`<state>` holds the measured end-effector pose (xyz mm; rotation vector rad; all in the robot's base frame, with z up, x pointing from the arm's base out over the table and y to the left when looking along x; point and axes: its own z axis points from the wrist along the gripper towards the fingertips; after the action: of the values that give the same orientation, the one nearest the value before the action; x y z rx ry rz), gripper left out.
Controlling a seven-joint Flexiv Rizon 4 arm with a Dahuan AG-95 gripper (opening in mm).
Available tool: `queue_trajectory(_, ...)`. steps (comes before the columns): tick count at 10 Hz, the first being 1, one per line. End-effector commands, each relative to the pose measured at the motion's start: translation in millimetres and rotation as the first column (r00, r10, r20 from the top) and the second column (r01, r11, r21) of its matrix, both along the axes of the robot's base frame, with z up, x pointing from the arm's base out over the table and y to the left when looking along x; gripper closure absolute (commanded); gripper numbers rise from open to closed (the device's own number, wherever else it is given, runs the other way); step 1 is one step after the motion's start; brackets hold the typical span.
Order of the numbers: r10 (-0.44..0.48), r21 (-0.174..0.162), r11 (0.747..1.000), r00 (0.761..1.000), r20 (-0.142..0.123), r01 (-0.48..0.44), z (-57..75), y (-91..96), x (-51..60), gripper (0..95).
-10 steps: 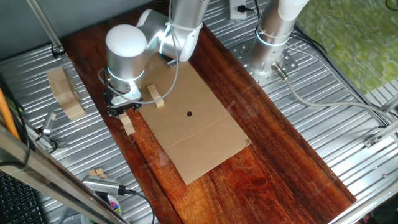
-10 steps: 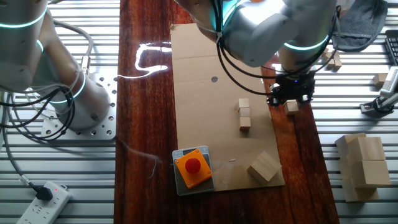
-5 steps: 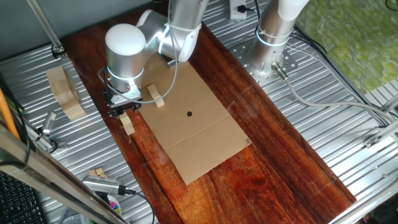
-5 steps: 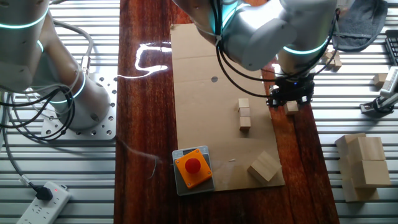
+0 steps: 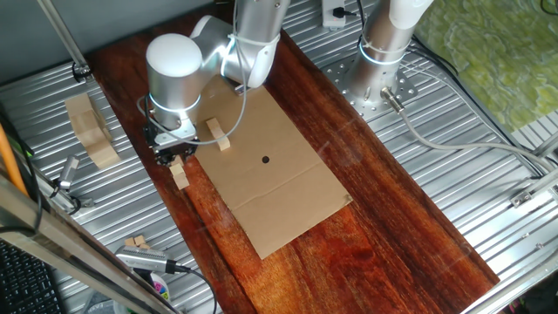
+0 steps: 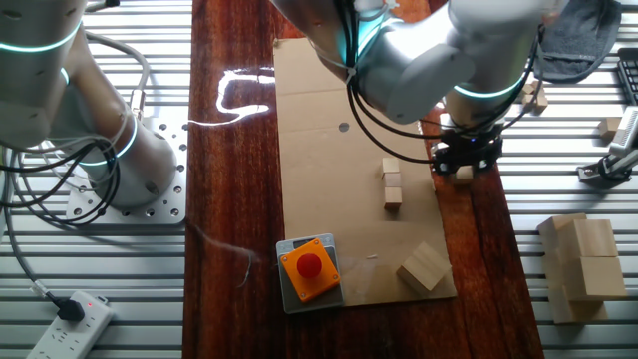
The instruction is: Stack the blocks into a pyramid shape
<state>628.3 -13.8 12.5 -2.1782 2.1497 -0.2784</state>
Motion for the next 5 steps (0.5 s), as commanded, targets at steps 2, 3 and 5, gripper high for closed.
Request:
queue_trajectory(2, 0.002, 0.002, 1.000, 1.000, -0.008, -0.002, 0.2, 0.3, -0.6, 95.0)
queue_trajectory(3, 0.002, 0.002, 1.000, 1.000, -0.008, -0.002, 0.2, 0.3, -0.6, 95.0)
queue_trajectory(5, 0.002, 0.002, 1.000, 1.000, -0.008, -0.002, 0.2, 0.3, -0.6, 95.0)
